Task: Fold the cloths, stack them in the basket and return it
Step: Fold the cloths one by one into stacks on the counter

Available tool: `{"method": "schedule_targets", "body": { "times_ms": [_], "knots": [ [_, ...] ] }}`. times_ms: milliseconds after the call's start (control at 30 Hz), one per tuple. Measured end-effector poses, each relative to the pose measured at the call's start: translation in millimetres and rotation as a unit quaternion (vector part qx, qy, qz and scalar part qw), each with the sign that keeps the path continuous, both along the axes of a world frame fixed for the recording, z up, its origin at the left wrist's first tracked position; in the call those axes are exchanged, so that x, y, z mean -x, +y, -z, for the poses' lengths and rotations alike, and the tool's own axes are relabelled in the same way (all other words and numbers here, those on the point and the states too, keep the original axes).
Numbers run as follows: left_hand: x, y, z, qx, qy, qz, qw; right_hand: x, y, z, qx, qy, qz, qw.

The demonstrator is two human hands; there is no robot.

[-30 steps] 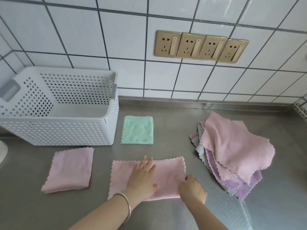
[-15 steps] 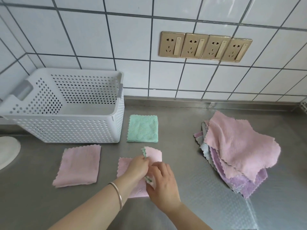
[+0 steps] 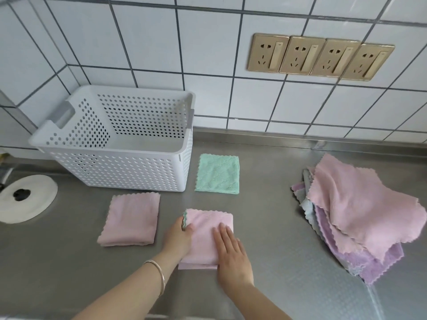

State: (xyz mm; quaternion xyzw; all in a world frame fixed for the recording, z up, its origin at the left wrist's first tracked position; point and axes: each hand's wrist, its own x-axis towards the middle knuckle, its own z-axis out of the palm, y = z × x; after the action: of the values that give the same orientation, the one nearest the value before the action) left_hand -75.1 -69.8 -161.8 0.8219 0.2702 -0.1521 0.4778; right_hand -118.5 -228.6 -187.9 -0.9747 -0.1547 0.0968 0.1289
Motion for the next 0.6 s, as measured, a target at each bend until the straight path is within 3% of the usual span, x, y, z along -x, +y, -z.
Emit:
{"method": "schedule_targets", "body": {
  "times_ms": [333, 467, 600],
  "knots": [
    [7, -2, 16, -0.056, -0.017, -0.053, 0.997, 0, 0, 6, 0.02, 0.01, -0.016, 1.0],
    [9, -7, 14, -0.127, -0.003, -0.043, 0.991, 4, 4, 14, 0.038, 0.019, -0.026, 0.999],
    [12, -2, 14, -0.217, 0.022, -0.013, 0.976, 2, 9, -2, 0.184, 0.068, -0.086, 0.977]
  ]
}}
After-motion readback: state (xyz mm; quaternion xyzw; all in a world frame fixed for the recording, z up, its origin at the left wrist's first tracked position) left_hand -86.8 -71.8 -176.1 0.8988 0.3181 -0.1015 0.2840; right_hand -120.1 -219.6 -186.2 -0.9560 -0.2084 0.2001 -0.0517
